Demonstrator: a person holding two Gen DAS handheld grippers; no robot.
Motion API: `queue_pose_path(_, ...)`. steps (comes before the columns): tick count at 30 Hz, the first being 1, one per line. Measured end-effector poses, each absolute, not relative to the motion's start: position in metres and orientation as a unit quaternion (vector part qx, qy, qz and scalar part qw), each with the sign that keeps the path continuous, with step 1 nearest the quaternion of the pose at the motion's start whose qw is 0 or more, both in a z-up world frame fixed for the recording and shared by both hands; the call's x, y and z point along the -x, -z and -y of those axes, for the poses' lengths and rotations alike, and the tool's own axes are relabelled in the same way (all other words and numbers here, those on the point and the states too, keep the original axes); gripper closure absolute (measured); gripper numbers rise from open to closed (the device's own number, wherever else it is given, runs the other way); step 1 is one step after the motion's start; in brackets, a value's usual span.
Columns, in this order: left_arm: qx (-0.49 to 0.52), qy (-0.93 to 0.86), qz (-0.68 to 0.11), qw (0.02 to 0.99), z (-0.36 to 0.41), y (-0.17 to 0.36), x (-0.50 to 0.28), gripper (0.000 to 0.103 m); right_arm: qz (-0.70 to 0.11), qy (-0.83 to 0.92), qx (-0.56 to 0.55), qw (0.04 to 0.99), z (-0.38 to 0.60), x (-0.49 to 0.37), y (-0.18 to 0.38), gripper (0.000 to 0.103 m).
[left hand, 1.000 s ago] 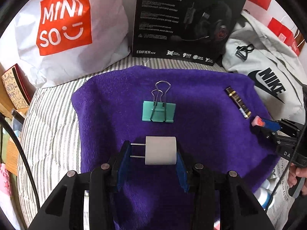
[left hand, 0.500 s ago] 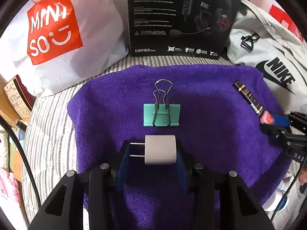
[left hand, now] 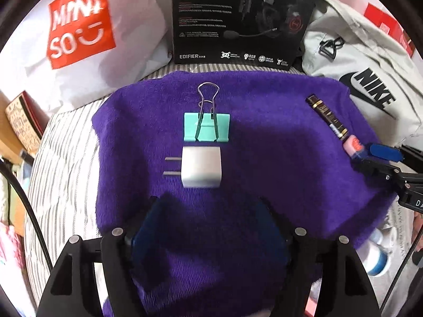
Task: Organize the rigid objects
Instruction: 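Place the plug beside the clip on the towel while the right tool sets the tin by the bottle, then grasp the black Horizon case with the left tool while the right tool reaches toward the white tape roll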
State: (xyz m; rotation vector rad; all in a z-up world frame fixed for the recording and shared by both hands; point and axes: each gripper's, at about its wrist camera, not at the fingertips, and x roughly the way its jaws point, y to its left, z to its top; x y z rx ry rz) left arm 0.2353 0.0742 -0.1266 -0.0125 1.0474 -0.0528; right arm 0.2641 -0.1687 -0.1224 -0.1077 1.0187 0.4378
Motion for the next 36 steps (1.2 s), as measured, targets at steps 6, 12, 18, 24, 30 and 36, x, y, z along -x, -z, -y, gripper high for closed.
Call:
queue_pose_path(6, 0.021, 0.033, -0.48, 0.876, -0.069, 0.102, -0.206, 0.031, -0.464, -0.2, 0.044, 0.862, 0.184, -0.229, 0.095, 0.044)
queue_pose_path(12, 0.005, 0.044, -0.468, 0.883, -0.053, 0.085, -0.166, 0.031, -0.449, -0.191, 0.036, 0.872, 0.203, -0.187, 0.079, 0.038)
queue_pose_path(18, 0.001, 0.047, -0.481, 0.875, -0.041, 0.095, -0.131, 0.031, -0.46, -0.182, 0.017, 0.869, 0.222, -0.146, 0.085, 0.038)
queue_pose_path(24, 0.011, 0.046, -0.504, 0.862, -0.033, 0.116, -0.114, 0.031, -0.473, -0.176, -0.013, 0.863, 0.235, -0.115, 0.093, 0.038)
queue_pose_path(30, 0.004, 0.039, -0.519, 0.854, -0.023, 0.132, -0.118, 0.03, -0.477, -0.184, -0.038, 0.859, 0.237, -0.095, 0.097, 0.038)
queue_pose_path(36, 0.002, 0.02, -0.524, 0.851, -0.031, 0.133, -0.114, 0.029, -0.473, -0.18, -0.023, 0.862, 0.235, -0.084, 0.098, 0.038)
